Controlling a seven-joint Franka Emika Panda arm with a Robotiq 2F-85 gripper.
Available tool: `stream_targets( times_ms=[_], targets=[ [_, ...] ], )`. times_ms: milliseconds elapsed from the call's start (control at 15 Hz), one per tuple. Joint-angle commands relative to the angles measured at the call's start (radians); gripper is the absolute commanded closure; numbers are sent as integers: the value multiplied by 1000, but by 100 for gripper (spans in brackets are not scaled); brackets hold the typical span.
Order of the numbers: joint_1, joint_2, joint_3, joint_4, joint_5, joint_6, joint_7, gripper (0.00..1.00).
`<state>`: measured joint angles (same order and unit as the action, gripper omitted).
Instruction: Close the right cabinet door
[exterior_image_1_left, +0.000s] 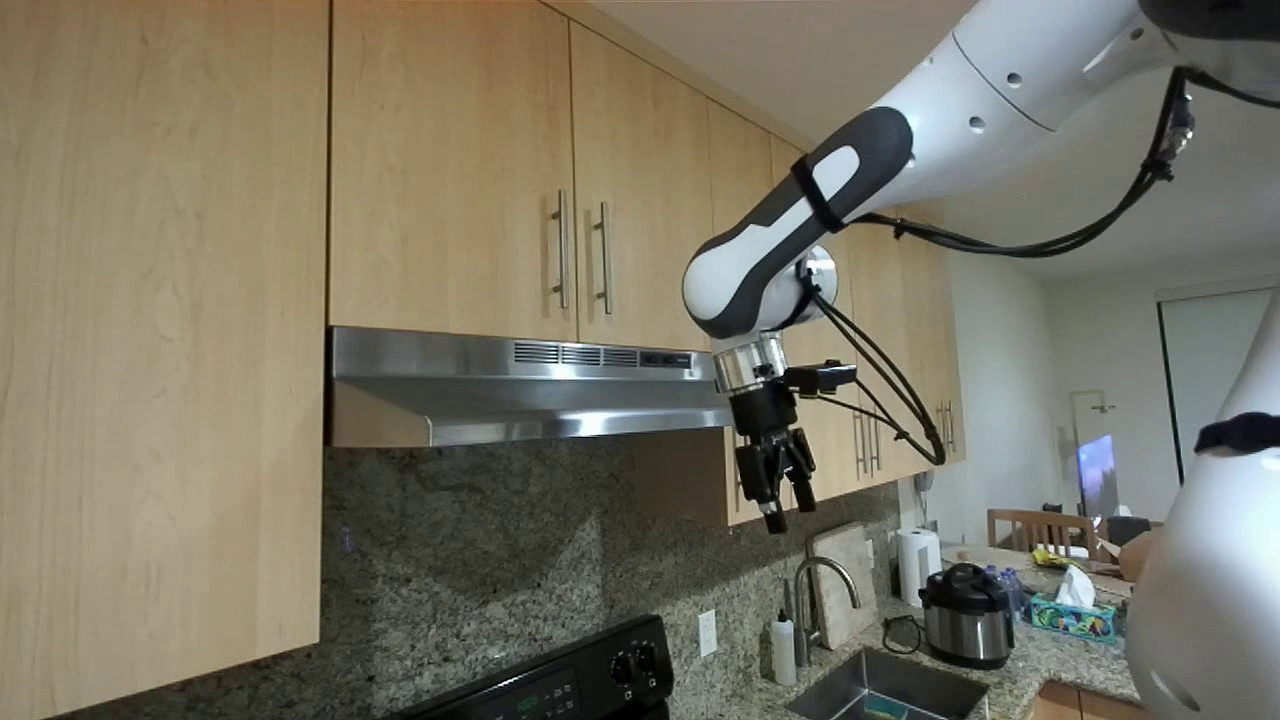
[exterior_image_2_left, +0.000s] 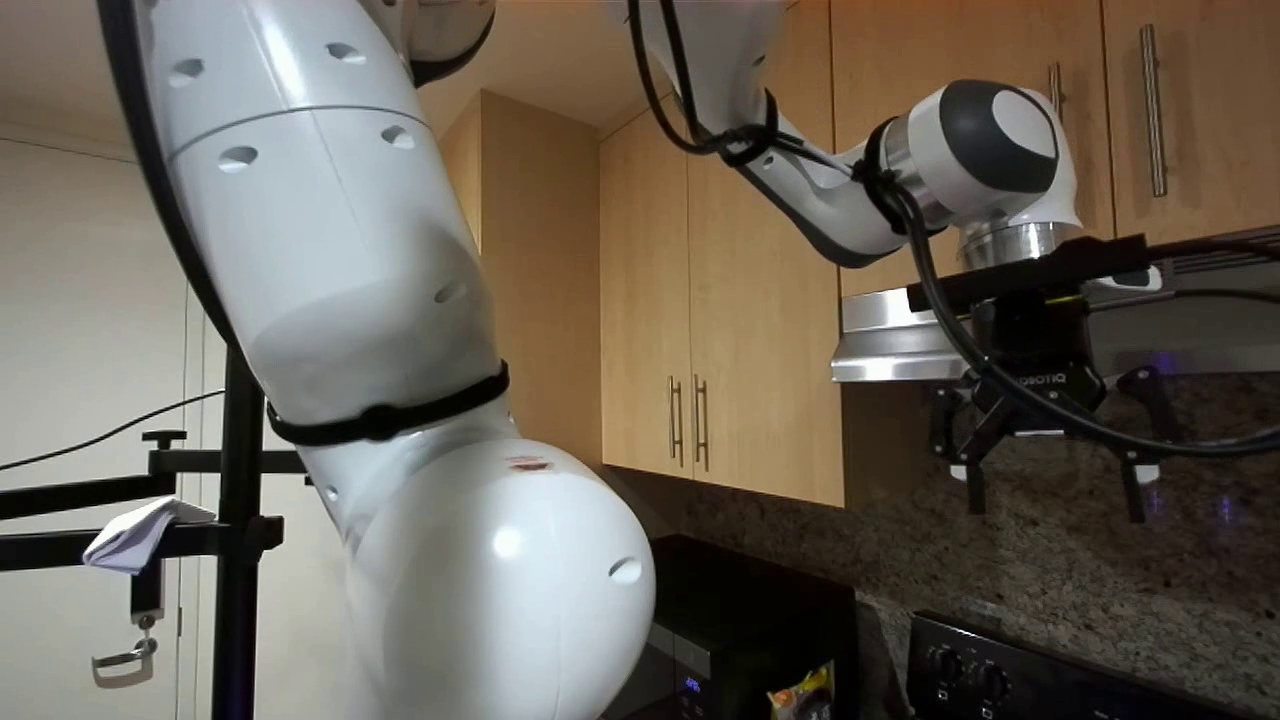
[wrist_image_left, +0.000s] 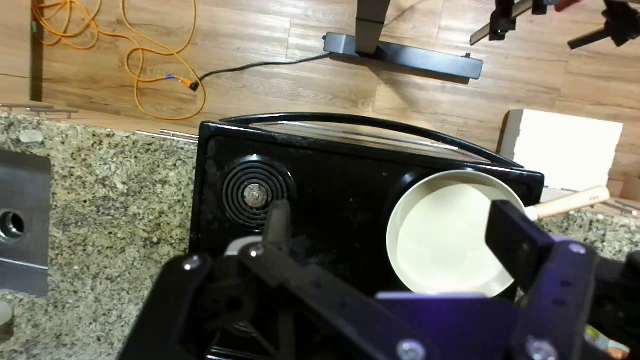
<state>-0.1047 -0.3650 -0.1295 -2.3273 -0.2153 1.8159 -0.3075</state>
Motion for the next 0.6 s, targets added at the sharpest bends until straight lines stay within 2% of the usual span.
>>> stream_targets(
  times_ms=[0, 533],
  targets=[
    [10, 3, -4, -1, -9, -2, 2, 0],
    [11, 7, 0, -2, -15, -2, 2, 0]
  ],
)
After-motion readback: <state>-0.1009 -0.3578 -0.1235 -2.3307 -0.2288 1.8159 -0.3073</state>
